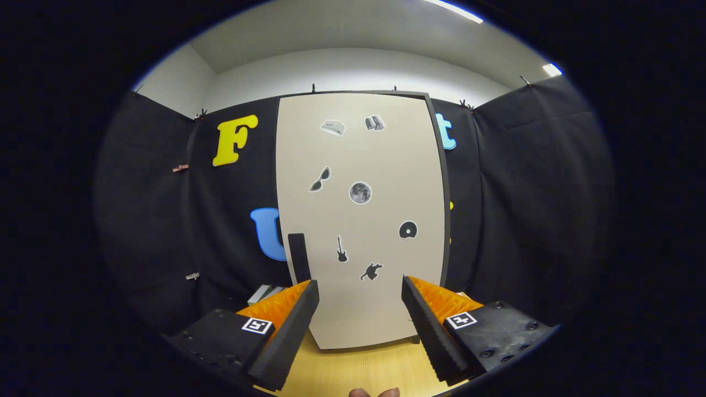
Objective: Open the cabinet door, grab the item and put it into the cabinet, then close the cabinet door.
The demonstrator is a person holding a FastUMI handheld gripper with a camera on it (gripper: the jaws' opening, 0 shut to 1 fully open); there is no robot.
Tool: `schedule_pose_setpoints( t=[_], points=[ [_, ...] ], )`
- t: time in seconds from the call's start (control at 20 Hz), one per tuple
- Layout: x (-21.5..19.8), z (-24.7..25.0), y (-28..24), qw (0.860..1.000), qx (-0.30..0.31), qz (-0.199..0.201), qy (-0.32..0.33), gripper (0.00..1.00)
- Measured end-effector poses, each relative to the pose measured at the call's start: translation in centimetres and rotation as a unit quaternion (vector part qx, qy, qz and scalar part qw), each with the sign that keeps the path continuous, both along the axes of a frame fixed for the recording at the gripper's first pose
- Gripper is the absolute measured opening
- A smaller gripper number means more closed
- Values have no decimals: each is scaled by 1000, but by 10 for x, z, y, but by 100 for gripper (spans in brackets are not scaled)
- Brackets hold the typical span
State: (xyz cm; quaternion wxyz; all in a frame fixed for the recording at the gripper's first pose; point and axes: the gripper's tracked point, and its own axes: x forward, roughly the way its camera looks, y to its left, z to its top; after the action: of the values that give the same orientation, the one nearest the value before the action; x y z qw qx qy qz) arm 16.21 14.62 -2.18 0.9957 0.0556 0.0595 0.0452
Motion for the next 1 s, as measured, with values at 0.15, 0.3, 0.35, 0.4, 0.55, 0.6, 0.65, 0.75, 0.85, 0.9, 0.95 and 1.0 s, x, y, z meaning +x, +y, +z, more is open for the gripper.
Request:
schedule_pose_setpoints(
  t=[0.15,0.3,0.35,0.4,0.55,0.6,0.65,0.75,0.85,0.9,0.95,1.0],
  points=[
    [0,1,3,1000,-4,1,-1,98],
    [0,3,4,1000,-2,3,-1,98],
    [0,4,4,1000,-3,3,-2,98],
    [-1,4,4,1000,-4,3,-2,98],
    [-1,4,4,1000,-2,3,-2,98],
    [-1,4,4,1000,-1,2,-2,98],
    [-2,4,4,1000,-1,2,-2,98],
    [-2,3,5,1000,-3,3,-2,98],
    [-3,3,6,1000,-4,3,-2,98],
    [-2,3,6,1000,-3,3,-2,98],
    [-2,2,7,1000,-2,3,-1,98],
    [-3,3,7,1000,-2,5,-1,98]
  ],
)
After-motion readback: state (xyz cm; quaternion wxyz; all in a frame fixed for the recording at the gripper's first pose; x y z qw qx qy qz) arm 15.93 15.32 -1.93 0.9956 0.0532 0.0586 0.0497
